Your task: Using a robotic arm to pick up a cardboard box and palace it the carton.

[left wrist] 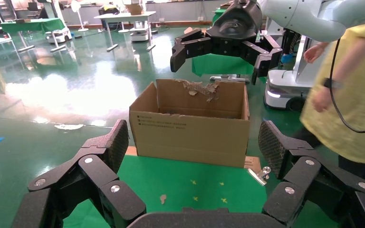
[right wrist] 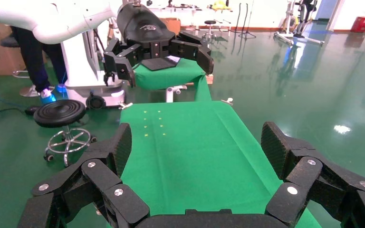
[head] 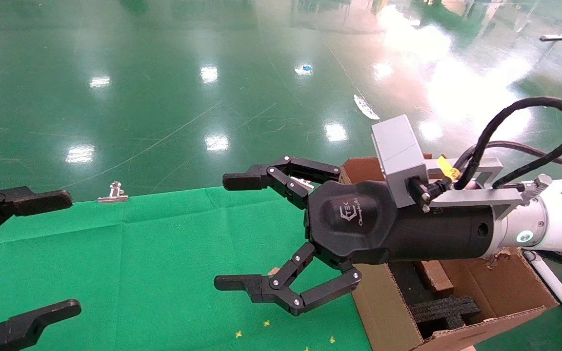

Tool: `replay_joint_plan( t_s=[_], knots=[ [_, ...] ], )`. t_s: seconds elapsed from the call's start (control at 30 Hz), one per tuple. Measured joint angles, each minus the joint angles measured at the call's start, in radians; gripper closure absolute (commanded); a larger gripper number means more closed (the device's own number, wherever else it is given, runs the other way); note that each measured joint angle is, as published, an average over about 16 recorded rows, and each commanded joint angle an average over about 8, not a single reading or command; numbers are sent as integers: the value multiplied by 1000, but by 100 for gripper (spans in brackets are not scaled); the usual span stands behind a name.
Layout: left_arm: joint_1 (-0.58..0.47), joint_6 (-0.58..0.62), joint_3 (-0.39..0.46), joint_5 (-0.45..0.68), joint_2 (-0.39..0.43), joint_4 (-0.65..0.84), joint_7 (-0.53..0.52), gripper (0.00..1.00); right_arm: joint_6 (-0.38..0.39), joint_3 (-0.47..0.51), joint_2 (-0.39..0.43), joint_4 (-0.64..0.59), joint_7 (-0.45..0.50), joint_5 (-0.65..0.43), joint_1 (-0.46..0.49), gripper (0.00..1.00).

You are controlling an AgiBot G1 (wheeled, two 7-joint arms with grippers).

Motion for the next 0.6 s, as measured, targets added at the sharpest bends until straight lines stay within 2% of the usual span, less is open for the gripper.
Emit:
replay_joint_plan(
  t_s=[0.6],
  knots=[
    [0,0,0,0,0,0,0,0,0,0,0,0,0,0,1,0]
  ],
)
